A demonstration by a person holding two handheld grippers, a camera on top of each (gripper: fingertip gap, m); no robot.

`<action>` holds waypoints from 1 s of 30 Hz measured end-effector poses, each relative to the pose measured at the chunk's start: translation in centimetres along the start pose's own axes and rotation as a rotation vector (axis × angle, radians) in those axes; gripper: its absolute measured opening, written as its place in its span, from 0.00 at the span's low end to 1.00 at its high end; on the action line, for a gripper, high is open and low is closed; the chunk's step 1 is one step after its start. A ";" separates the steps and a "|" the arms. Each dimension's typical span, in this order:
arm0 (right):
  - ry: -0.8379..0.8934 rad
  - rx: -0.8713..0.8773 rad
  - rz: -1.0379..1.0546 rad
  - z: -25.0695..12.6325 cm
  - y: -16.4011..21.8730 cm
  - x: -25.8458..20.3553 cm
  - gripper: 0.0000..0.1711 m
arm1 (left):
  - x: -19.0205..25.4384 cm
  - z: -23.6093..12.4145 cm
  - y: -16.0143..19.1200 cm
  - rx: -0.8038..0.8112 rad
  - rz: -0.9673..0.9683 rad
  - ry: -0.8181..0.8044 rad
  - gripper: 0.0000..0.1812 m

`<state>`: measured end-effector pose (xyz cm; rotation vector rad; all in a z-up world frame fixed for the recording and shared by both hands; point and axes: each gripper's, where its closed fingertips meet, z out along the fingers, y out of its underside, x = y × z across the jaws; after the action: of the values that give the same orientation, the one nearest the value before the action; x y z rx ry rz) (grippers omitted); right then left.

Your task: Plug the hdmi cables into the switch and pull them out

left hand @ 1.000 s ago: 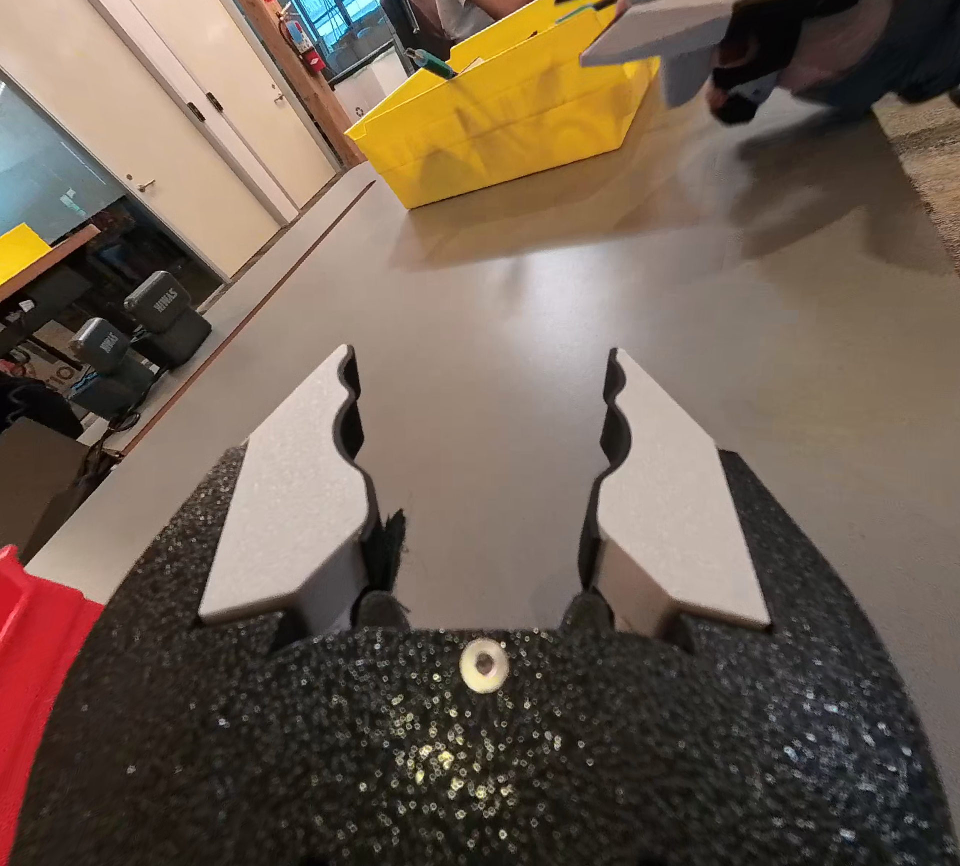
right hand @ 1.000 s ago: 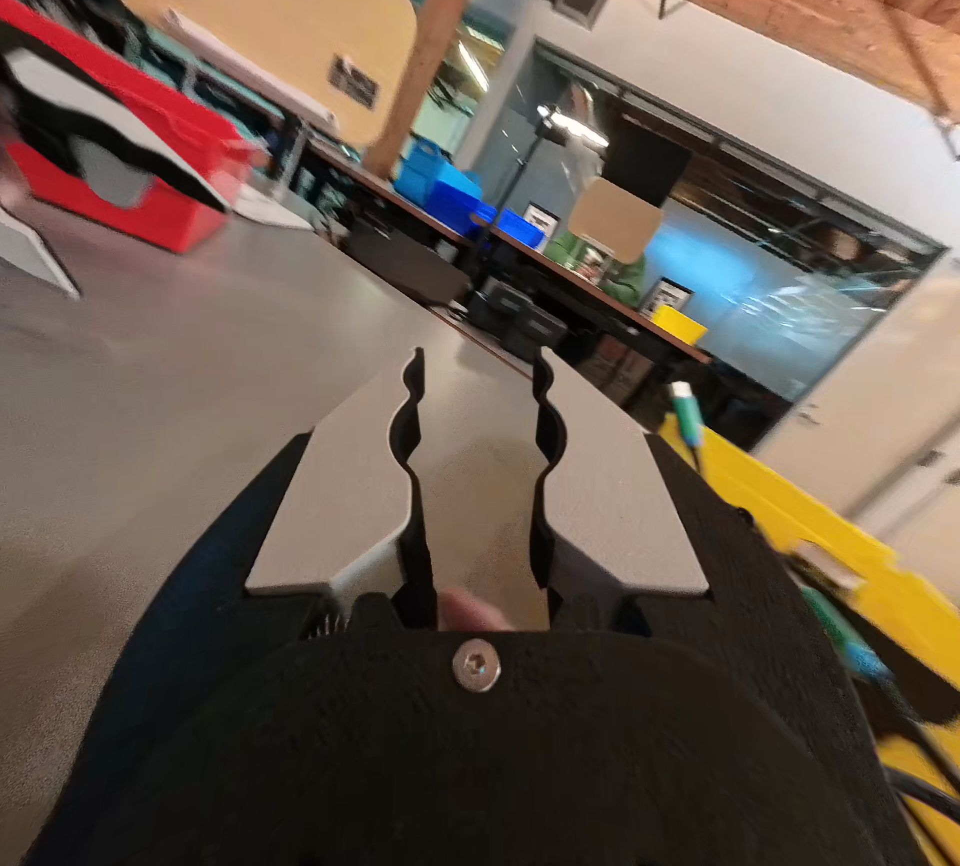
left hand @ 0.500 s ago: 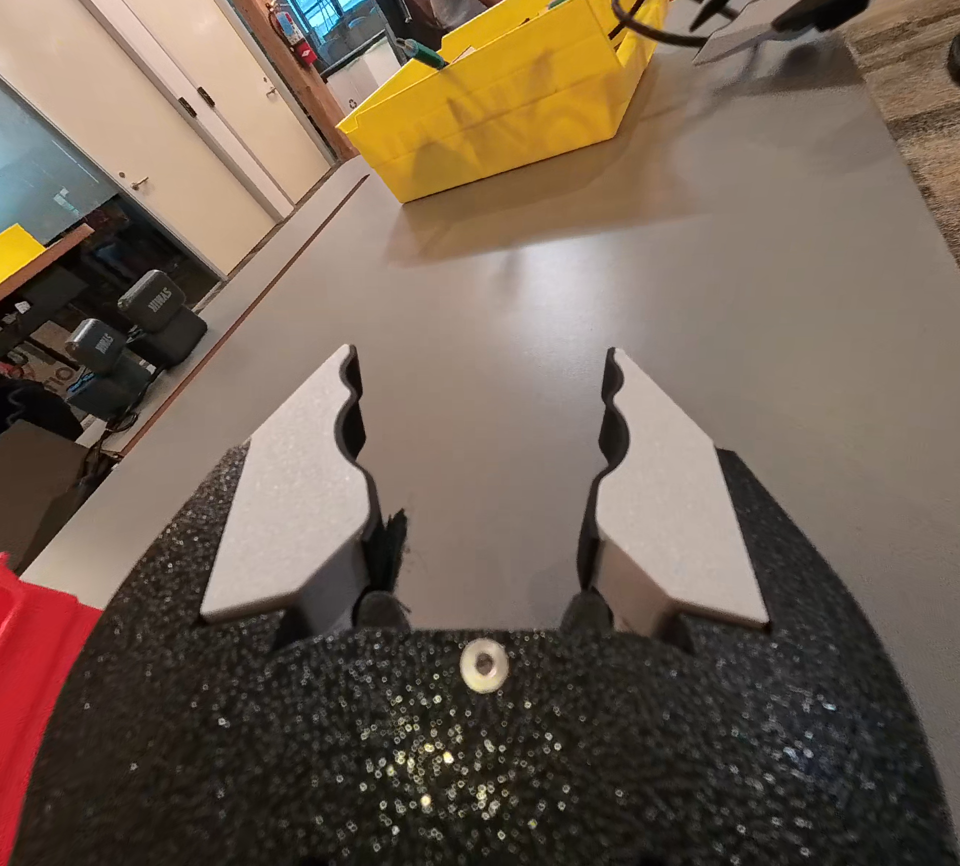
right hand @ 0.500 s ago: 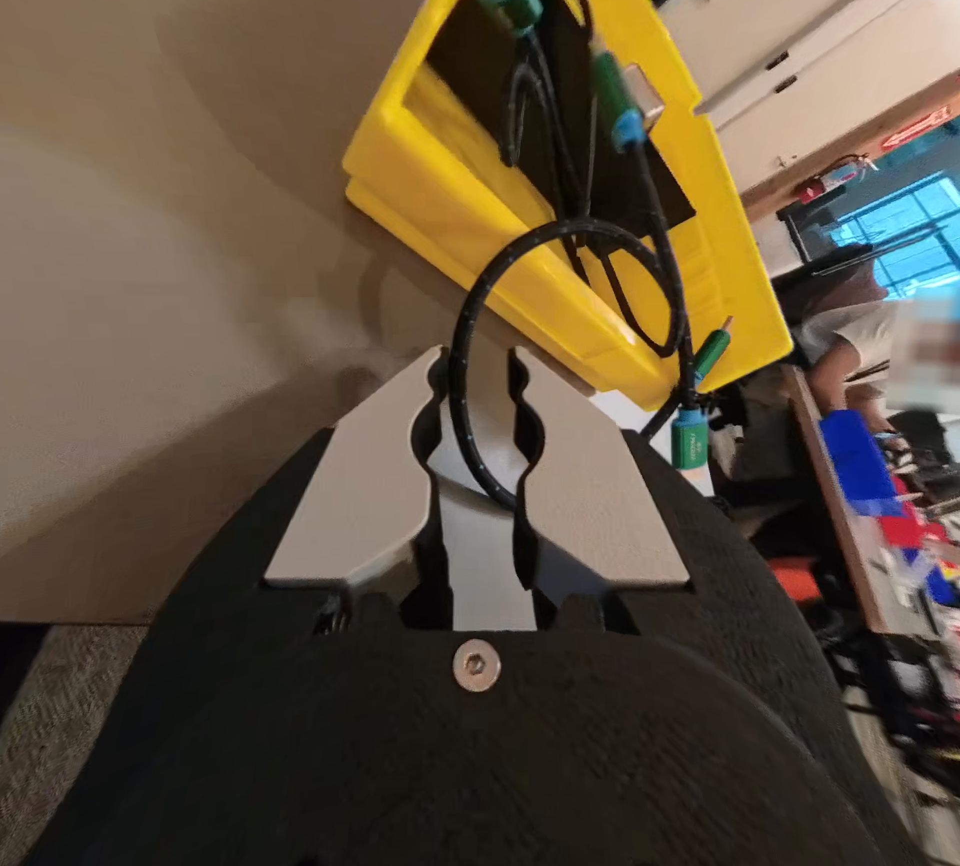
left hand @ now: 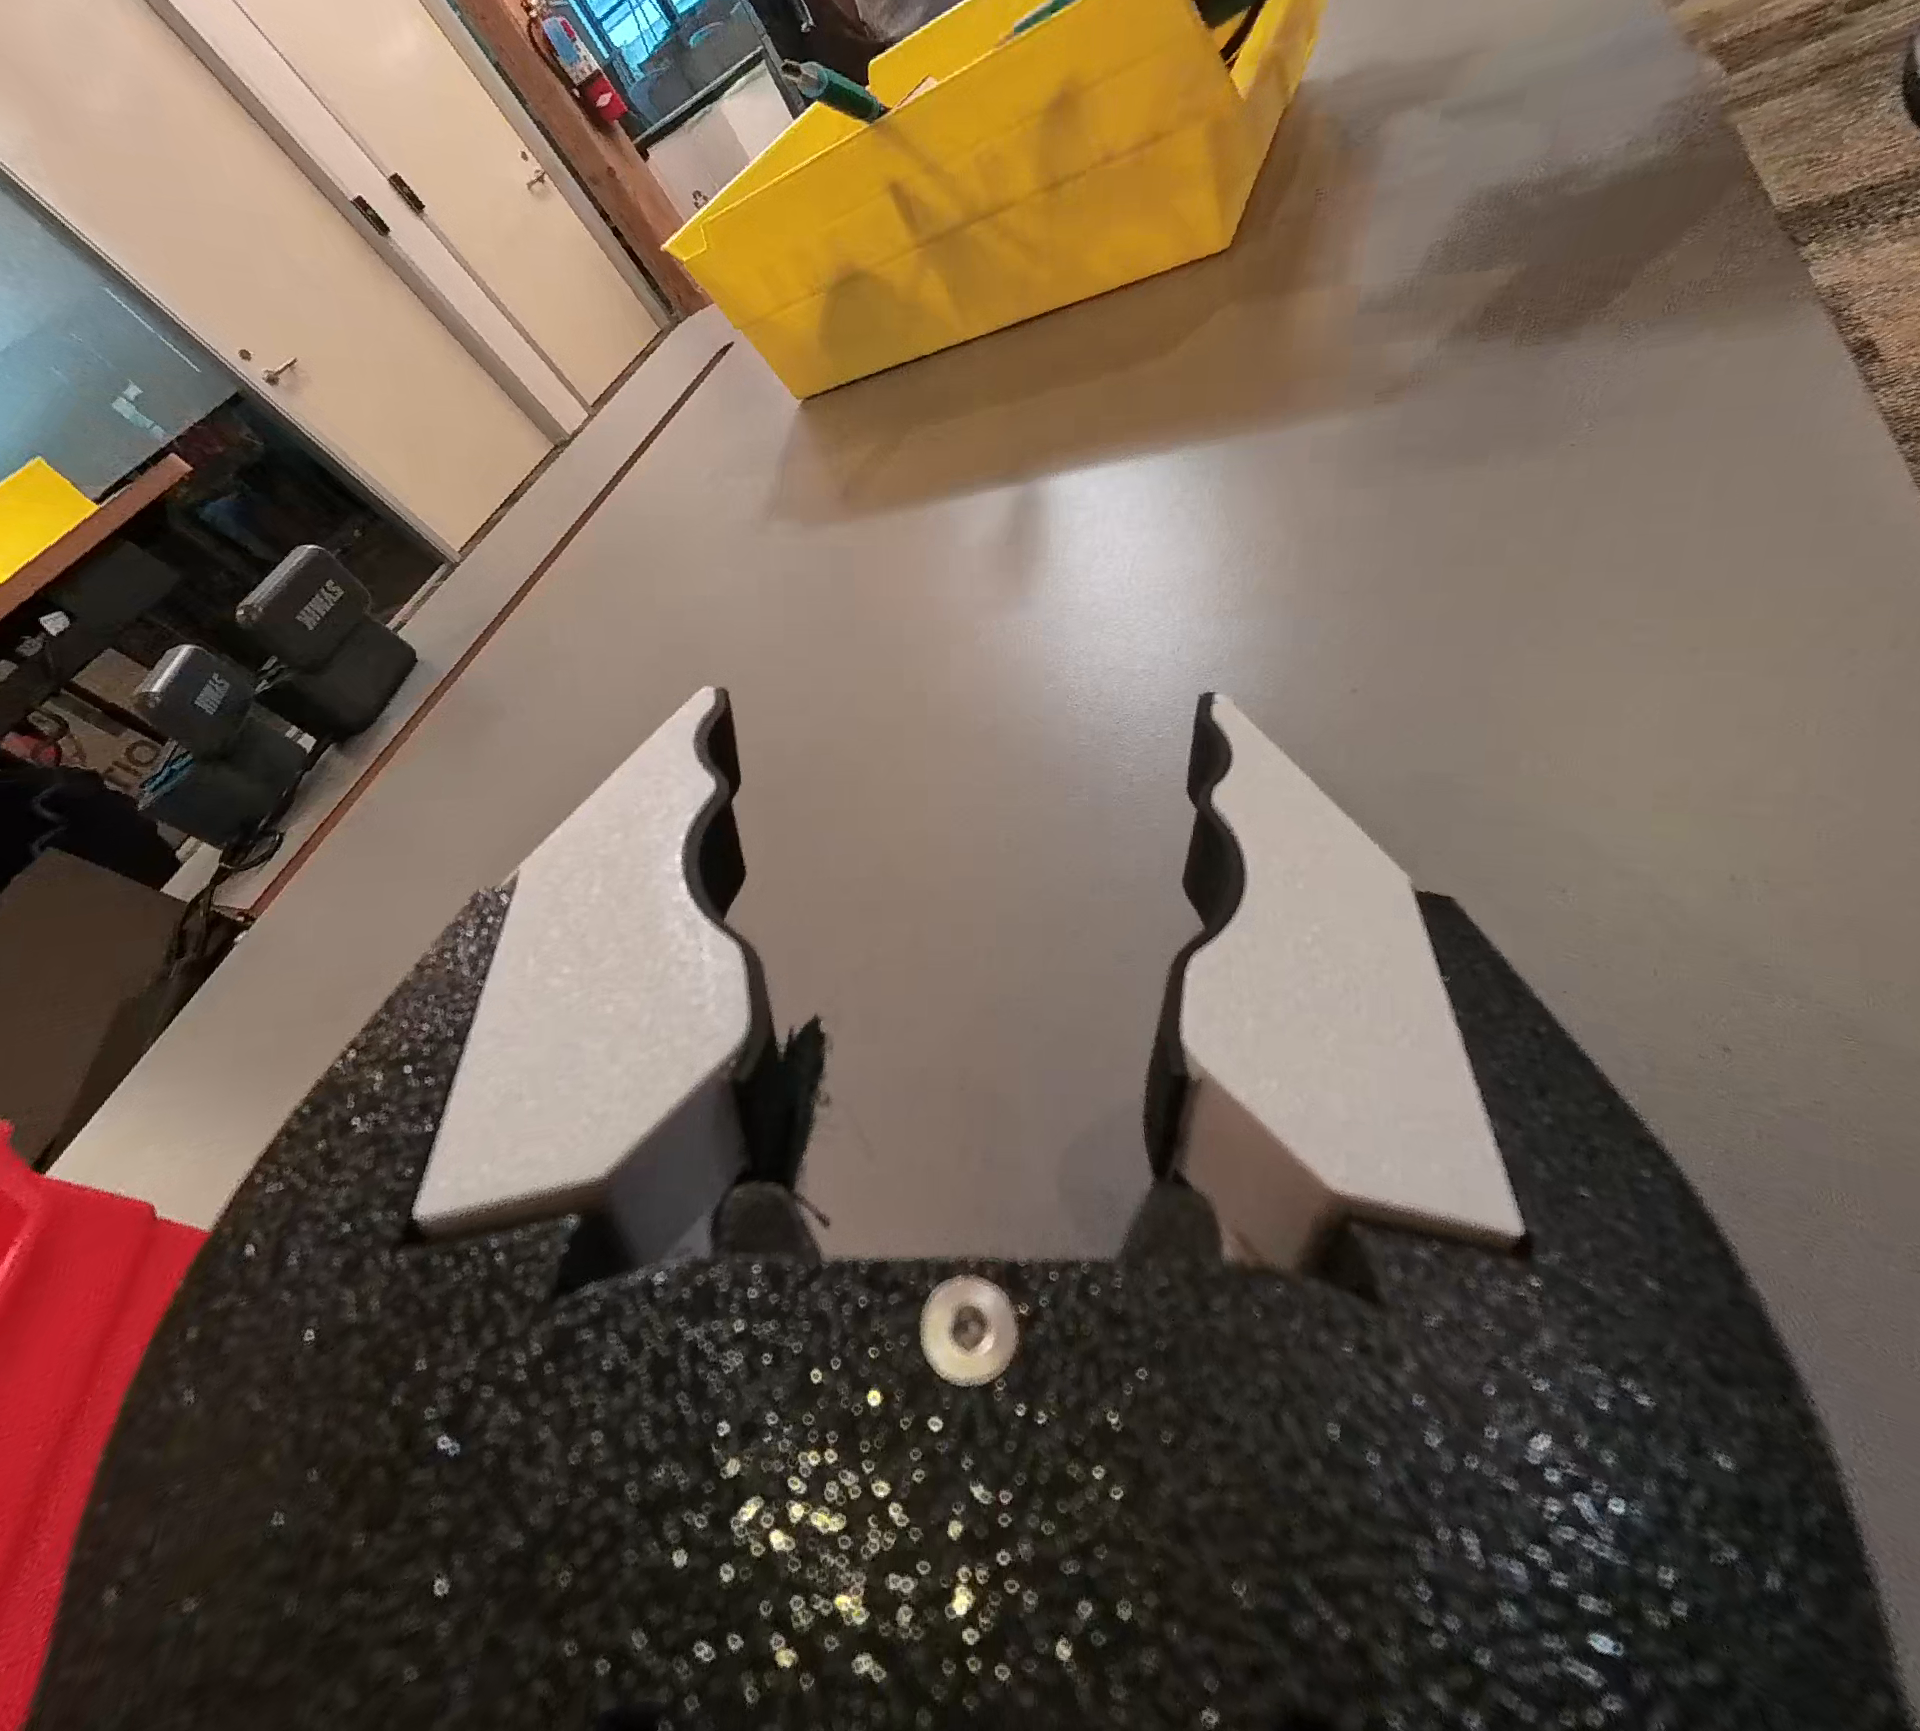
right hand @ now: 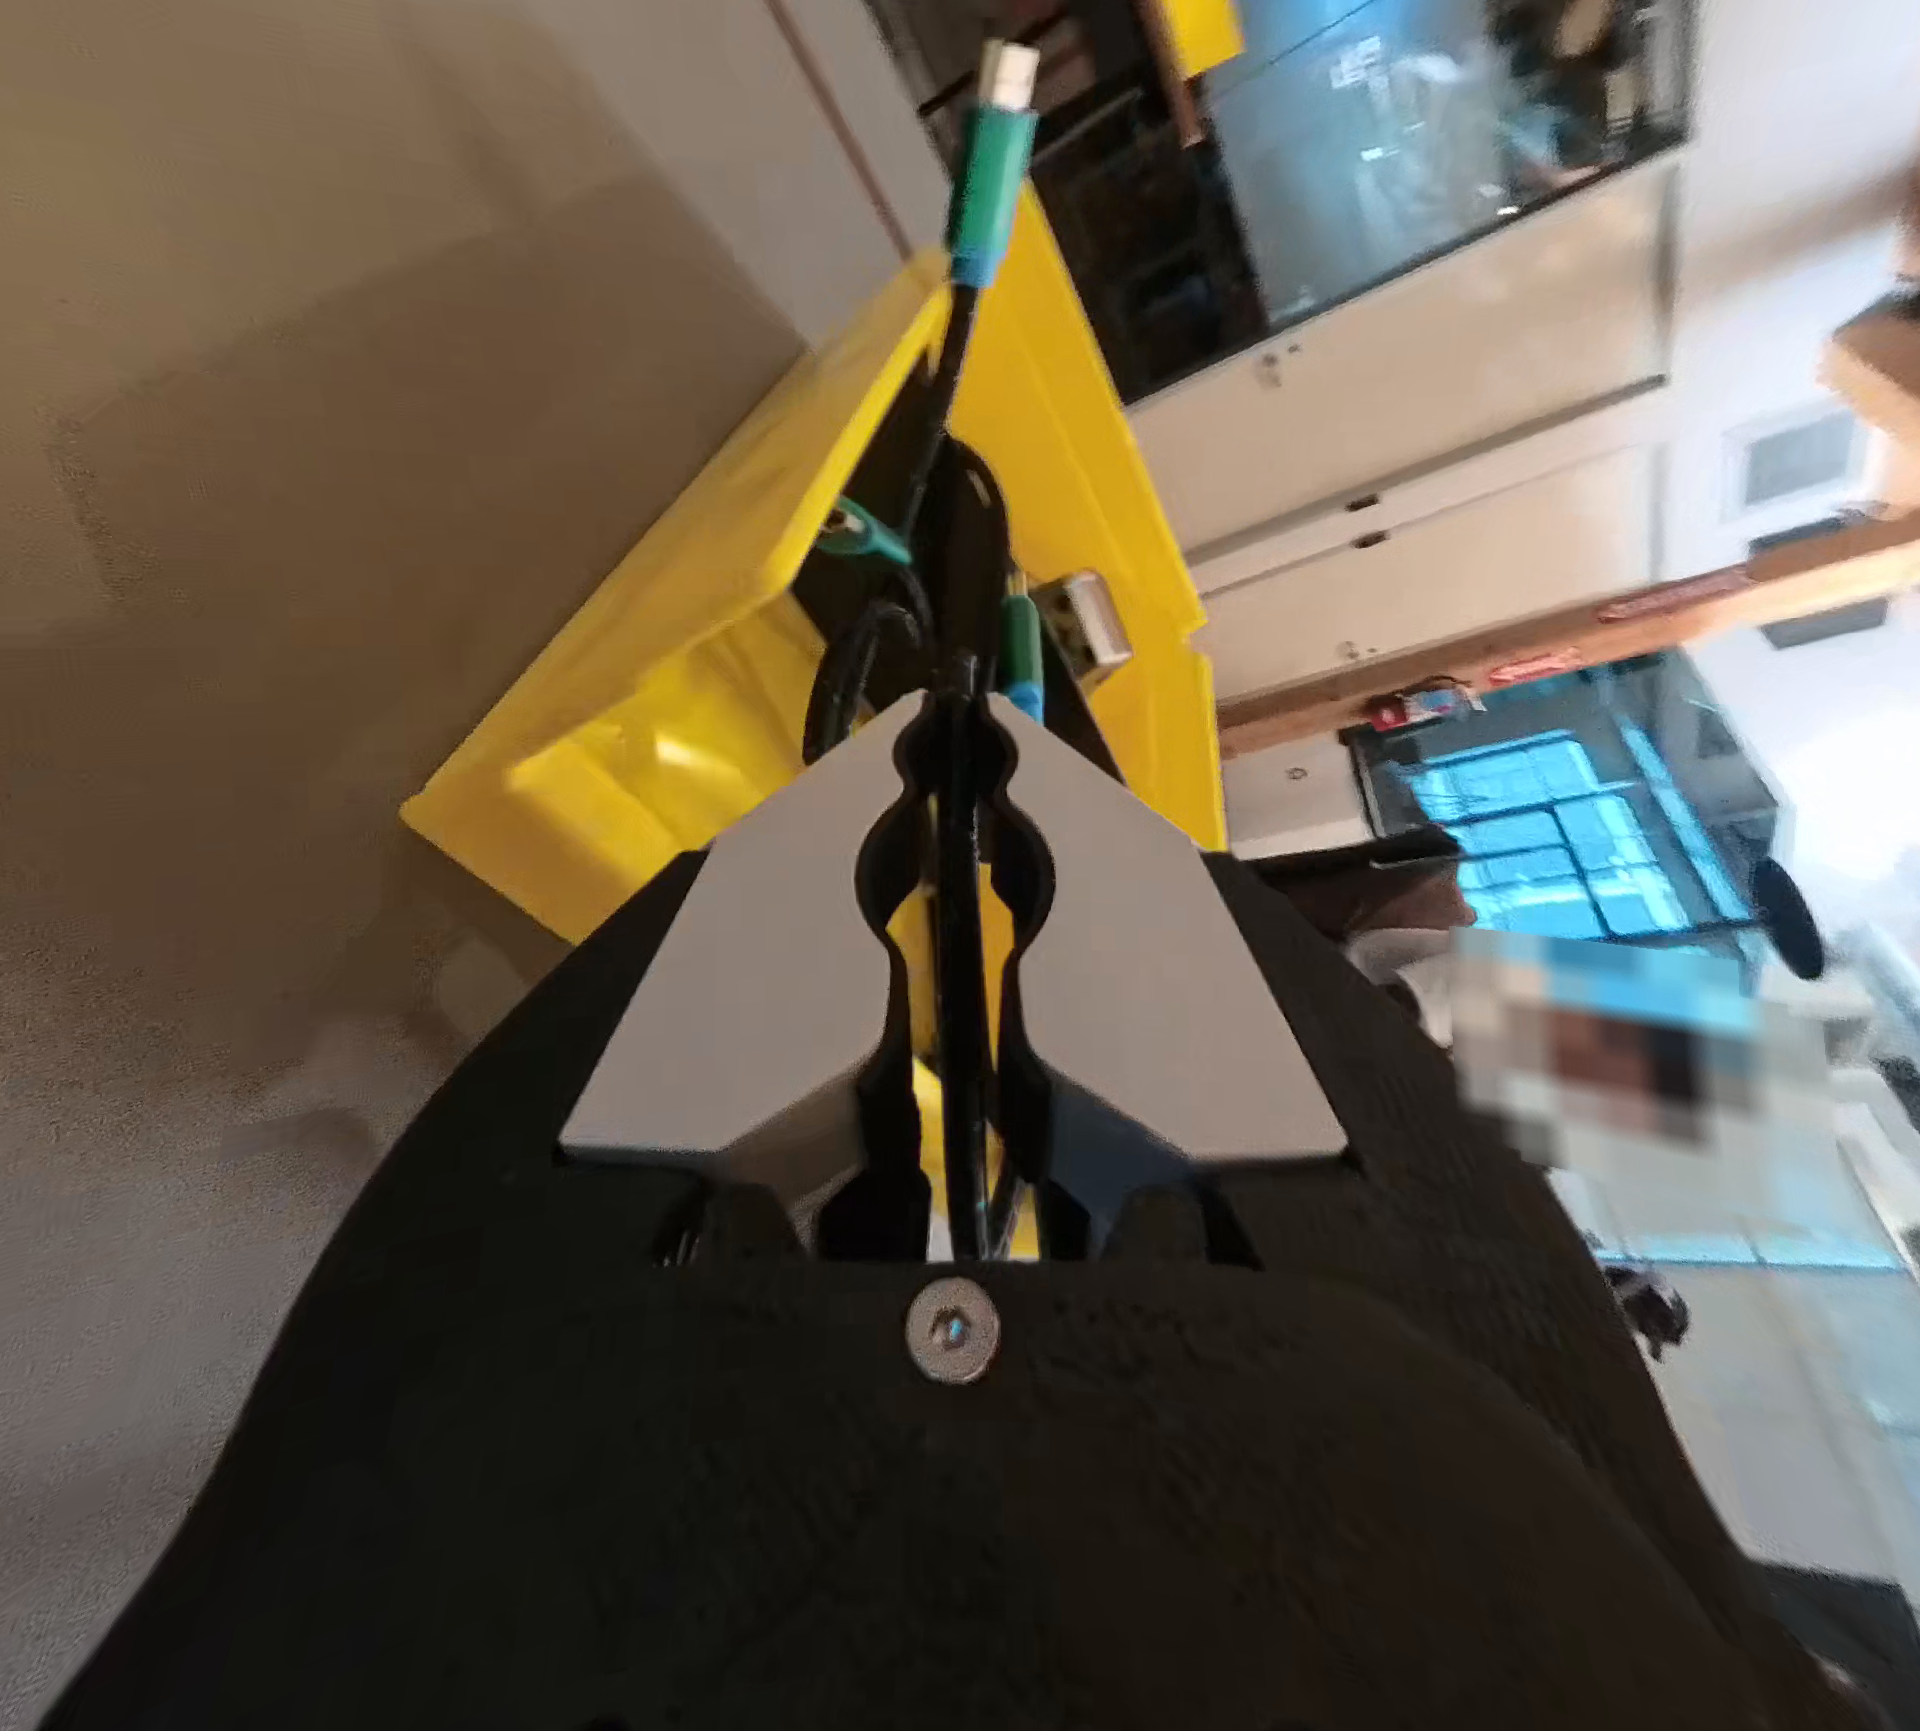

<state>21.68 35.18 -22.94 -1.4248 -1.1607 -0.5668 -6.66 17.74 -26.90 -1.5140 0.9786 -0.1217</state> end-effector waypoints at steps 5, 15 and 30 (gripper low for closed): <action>-0.267 -0.085 0.053 3.0 0.1 -2.0 0.03 | 0.1 0.0 0.0 -0.003 0.003 0.005 0.47; -0.402 0.113 0.483 0.3 -2.6 1.6 0.32 | 0.5 0.1 0.1 -0.008 0.016 0.023 0.47; 0.669 0.246 0.825 -8.0 10.9 15.6 0.27 | 0.0 0.1 0.1 -0.008 0.007 -0.003 0.47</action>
<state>39.53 34.38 -12.67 -1.2165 -0.0663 -0.2507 -6.68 17.81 -26.99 -1.5171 0.9836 -0.1109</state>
